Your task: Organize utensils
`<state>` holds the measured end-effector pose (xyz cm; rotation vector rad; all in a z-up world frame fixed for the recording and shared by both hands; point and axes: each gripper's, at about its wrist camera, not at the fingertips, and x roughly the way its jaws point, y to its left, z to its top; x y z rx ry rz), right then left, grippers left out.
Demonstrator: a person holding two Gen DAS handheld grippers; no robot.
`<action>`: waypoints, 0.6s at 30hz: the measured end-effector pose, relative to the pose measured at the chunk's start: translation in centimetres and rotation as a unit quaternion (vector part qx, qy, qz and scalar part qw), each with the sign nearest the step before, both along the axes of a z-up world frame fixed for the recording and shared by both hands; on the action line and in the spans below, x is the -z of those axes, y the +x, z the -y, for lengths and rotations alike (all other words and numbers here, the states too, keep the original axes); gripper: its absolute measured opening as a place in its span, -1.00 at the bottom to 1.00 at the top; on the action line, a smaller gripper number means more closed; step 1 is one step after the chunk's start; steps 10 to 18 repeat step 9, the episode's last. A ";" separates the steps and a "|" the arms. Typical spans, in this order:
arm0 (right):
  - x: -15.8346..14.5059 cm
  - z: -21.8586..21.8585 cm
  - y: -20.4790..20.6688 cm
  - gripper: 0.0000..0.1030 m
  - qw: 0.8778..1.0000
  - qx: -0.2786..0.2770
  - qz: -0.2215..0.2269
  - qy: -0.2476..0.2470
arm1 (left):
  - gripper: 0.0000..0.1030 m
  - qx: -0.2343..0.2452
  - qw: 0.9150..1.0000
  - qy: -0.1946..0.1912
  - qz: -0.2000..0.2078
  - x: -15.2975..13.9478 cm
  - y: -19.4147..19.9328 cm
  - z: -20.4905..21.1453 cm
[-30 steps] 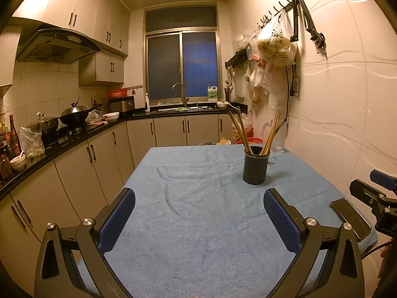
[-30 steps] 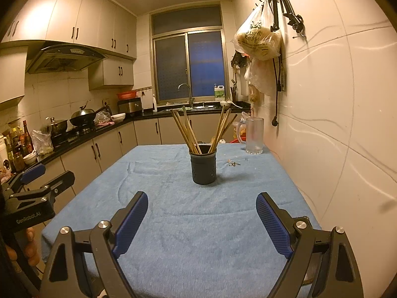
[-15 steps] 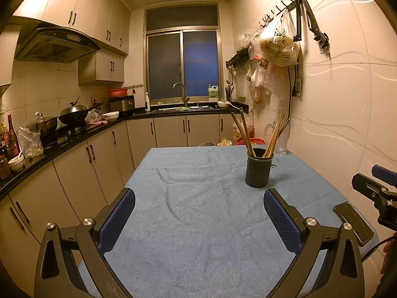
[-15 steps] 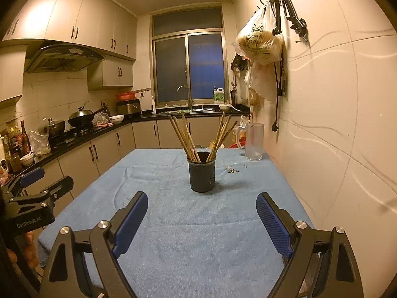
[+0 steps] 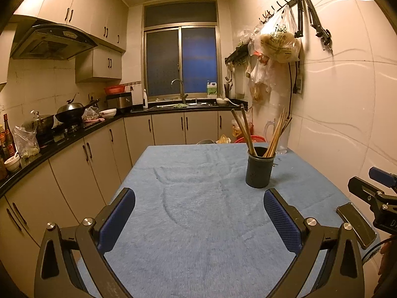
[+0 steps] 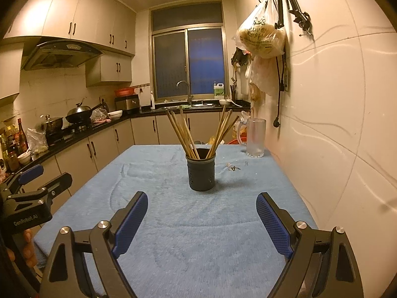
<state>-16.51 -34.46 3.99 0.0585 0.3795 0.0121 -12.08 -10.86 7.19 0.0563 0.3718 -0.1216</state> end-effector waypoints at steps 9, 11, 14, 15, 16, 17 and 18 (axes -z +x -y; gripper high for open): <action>1.7 0.3 2.3 0.76 1.000 0.005 -0.028 0.003 | 1.00 0.002 1.000 -0.012 -0.025 1.3 2.2 -0.1; 1.7 0.3 2.3 0.76 1.000 0.005 -0.028 0.003 | 1.00 0.002 1.000 -0.012 -0.025 1.3 2.2 -0.1; 1.7 0.3 2.3 0.76 1.000 0.005 -0.028 0.003 | 1.00 0.002 1.000 -0.012 -0.025 1.3 2.2 -0.1; 1.7 0.3 2.3 0.76 1.000 0.005 -0.028 0.003 | 1.00 0.002 1.000 -0.012 -0.025 1.3 2.2 -0.1; 1.7 0.3 2.3 0.76 1.000 0.005 -0.028 0.003 | 1.00 0.002 1.000 -0.012 -0.025 1.3 2.2 -0.1; 1.7 0.3 2.3 0.76 1.000 0.005 -0.028 0.003 | 1.00 0.002 1.000 -0.012 -0.025 1.3 2.2 -0.1; 1.7 0.3 2.3 0.76 1.000 0.005 -0.028 0.003 | 1.00 0.002 1.000 -0.012 -0.025 1.3 2.2 -0.1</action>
